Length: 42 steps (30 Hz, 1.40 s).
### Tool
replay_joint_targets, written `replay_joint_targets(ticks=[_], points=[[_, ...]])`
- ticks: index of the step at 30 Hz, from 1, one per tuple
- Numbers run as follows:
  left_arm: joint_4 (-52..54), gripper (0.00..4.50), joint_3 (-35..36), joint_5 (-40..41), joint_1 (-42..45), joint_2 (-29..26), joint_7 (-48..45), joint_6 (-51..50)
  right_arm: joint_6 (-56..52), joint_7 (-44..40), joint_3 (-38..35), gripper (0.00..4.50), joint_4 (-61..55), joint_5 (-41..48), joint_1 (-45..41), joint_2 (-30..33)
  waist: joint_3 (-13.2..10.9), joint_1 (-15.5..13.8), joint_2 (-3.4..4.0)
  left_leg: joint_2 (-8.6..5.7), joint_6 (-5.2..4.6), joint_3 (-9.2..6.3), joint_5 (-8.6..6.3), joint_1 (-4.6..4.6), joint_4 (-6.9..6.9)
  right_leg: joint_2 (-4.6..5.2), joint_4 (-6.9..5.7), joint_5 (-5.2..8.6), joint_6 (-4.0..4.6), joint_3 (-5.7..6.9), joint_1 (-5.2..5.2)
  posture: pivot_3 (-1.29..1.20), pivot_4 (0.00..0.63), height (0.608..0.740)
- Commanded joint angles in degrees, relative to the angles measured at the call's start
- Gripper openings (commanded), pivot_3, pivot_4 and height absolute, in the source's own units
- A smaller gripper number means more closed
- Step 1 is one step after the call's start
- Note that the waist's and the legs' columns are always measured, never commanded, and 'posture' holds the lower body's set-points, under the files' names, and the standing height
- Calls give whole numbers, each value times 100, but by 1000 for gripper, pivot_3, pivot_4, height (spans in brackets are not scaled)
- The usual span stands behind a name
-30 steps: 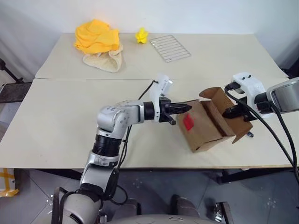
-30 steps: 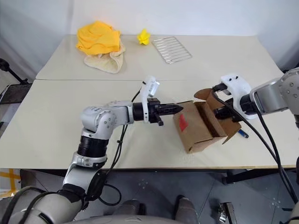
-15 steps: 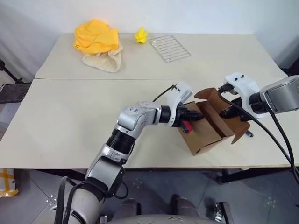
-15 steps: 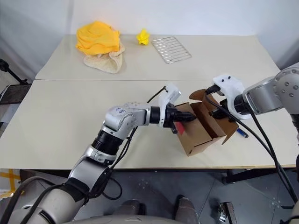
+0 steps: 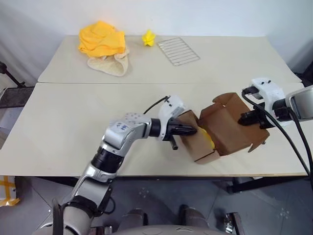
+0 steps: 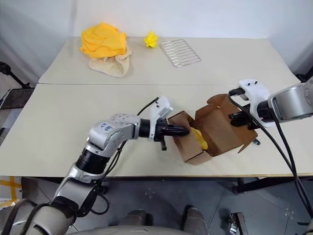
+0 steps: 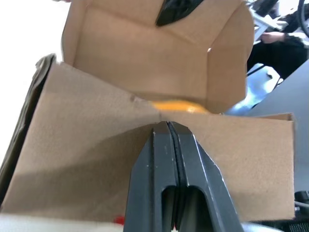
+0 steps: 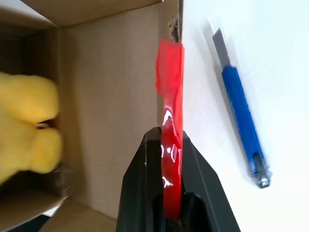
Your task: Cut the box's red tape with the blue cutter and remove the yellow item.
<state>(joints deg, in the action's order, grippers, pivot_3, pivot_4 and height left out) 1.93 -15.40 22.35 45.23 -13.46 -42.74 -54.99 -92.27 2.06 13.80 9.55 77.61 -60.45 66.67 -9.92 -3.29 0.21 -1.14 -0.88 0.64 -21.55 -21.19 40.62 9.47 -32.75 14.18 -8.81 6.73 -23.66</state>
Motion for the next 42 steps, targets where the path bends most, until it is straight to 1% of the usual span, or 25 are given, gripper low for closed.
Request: replay_joint_targets(ticks=[1,3,7,10,13,18,21,25,27,28,29,35,39,42], points=[[25,0,-135,-188,-394,-192,325,-389,-23,225,-711,8,318,181,247,-41,0,-5,0,0,-1,-2,-1,2,6,0,0,-1,0,1,7,0,150,740],[50,0,-109,-204,-471,-201,405,-404,-23,339,-1010,8,501,293,445,-209,0,-13,0,0,-4,-5,-2,1,22,0,-3,-4,1,2,13,0,150,740],[-176,0,-67,-283,-512,-19,604,-263,-23,602,-1529,8,650,347,955,-589,-1,7,0,0,-9,0,-4,-3,38,0,-13,-15,-1,-3,12,0,150,740],[-337,0,-48,-311,-492,66,634,-191,-23,851,-1934,8,523,27,1343,-886,0,13,0,0,-9,0,-3,-10,38,0,-16,-16,-3,-3,2,0,150,740],[-572,0,-51,-390,-406,145,652,-41,72,858,-2340,8,272,-196,1642,-1302,0,39,0,0,-9,6,-3,-8,35,0,-15,-16,-3,-4,2,0,150,740],[-873,0,-11,-466,-195,210,605,152,388,597,-2551,8,-646,-724,1973,-1688,1,44,3,0,-9,9,-3,-5,38,0,-20,-17,-5,-11,1,0,150,740],[-962,0,-24,-498,-128,202,557,225,561,130,-2452,595,-1289,-938,2148,-1678,1,49,2,-1,-9,8,-3,-5,36,0,-19,-18,-6,-10,0,0,150,740],[-997,0,-72,-554,-108,145,505,276,977,-466,-2400,1863,-1867,-1413,2407,-1516,1,38,2,-1,-9,9,-3,-5,37,0,-18,-18,-6,-11,0,0,150,740],[-982,0,-106,-584,-91,102,450,286,1232,-788,-2495,2533,-2063,-1609,2555,-1408,1,36,2,-3,-9,9,-3,-5,37,0,-18,-19,-8,-12,0,0,150,740],[-992,0,-104,-591,-81,98,435,289,1357,-916,-2589,2946,-2061,-1693,2601,-1373,1,44,2,-3,-9,9,-3,-5,37,0,-18,-19,-8,-12,0,0,150,740],[-1005,0,-122,-614,-65,77,407,307,1553,-1136,-2650,3052,-2067,-1831,2668,-1269,1,45,2,-3,-9,10,-3,-4,37,0,-18,-19,-8,-13,0,0,150,740],[-1058,0,-156,-699,-34,15,310,389,2503,-2235,-2530,3052,-2131,-2744,3123,-637,0,44,2,-3,-9,11,-3,-4,36,0,-17,-19,-8,-14,0,0,150,740],[-1070,0,-91,-762,-24,-98,323,378,3352,-2649,-2773,3052,-1924,-3423,3290,-399,0,62,2,-3,-9,13,-3,-2,36,0,-18,-19,-8,-17,0,0,150,740],[-1005,0,-7,-784,-33,-278,316,386,3755,-3035,-3064,3052,-1903,-3696,3434,-223,0,58,2,-3,-9,13,-3,-2,36,0,-19,-19,-8,-17,0,0,150,740]])
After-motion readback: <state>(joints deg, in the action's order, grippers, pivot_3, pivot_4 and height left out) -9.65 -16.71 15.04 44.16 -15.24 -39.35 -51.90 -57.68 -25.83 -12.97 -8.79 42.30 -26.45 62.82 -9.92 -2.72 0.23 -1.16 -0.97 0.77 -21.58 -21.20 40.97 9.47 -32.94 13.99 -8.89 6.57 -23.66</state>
